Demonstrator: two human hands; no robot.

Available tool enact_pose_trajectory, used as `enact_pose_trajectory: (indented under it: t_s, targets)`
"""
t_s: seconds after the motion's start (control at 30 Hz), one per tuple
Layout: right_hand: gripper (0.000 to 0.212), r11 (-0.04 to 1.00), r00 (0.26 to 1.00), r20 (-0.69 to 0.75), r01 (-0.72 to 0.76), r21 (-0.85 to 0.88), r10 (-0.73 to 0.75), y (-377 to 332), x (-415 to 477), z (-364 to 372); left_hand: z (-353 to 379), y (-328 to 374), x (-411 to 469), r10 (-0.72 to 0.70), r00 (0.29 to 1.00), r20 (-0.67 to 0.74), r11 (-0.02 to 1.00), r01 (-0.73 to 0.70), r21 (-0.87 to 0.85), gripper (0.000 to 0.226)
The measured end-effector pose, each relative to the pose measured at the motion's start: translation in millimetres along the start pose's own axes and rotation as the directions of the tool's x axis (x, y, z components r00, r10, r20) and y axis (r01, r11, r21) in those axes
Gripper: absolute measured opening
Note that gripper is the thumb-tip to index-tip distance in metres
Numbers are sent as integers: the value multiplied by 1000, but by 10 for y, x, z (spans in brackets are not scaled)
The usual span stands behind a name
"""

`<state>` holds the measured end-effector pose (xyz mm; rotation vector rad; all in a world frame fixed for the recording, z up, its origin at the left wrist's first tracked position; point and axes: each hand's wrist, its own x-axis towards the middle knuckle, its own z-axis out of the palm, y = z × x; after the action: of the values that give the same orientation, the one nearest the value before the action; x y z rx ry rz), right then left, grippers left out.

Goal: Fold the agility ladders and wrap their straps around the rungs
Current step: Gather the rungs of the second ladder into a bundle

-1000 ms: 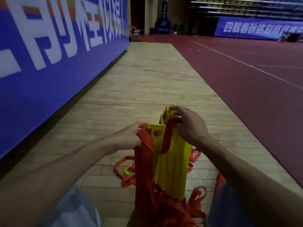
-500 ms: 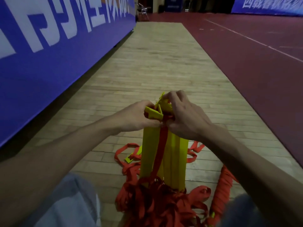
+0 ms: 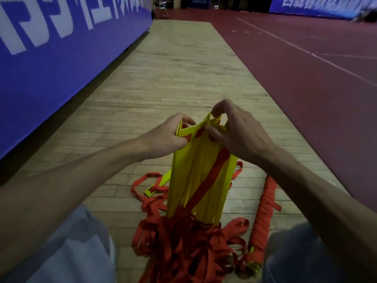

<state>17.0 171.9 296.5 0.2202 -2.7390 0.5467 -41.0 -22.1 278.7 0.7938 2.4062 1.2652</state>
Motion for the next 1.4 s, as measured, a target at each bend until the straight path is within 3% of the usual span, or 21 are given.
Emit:
enact_pose_trajectory:
  t_s: [0.13,0.23,0.4,0.6,0.73,0.97,1.2,1.3,1.4]
  targets:
    - [59,998,999,31,21,-61,-19,40,-13,-11,-67,0,-30,-35,996,80,998,39,-52,50]
    - [55,992,999,36,12,-125,-7,2,-1,-2,-93,-7,-94,-26,990,141,999,30,-26,52]
    - [44,995,1000,15,4,-103,-2,-41,-13,30,-99,-49,-109,-9,993,117,1000,7,17,41]
    - [39,1000,1000,-14,14,1,-14,-93,-9,41,180,-45,-122,70,991,-117,994,-59,97,18]
    - [43,999,999,-26,-44,17,45,-27,-3,9,240,-39,-79,111,975,-194,987,-85,137,6]
    - [31,995,994,-73,-83,62,87,-6,-5,16,263,-11,-84,10,972,-234,1000,-14,-12,13]
    - [33,984,999,-7,-45,170,47,14,-15,-44,254,-28,-80,-91,960,-264,986,48,-162,15]
    - [40,992,998,-9,-53,119,55,28,-32,-55,256,-53,-61,-117,946,-303,979,59,-194,14]
    - [66,972,973,-14,-228,59,229,80,-37,-38,221,-96,-16,-174,898,-403,969,83,-233,17]
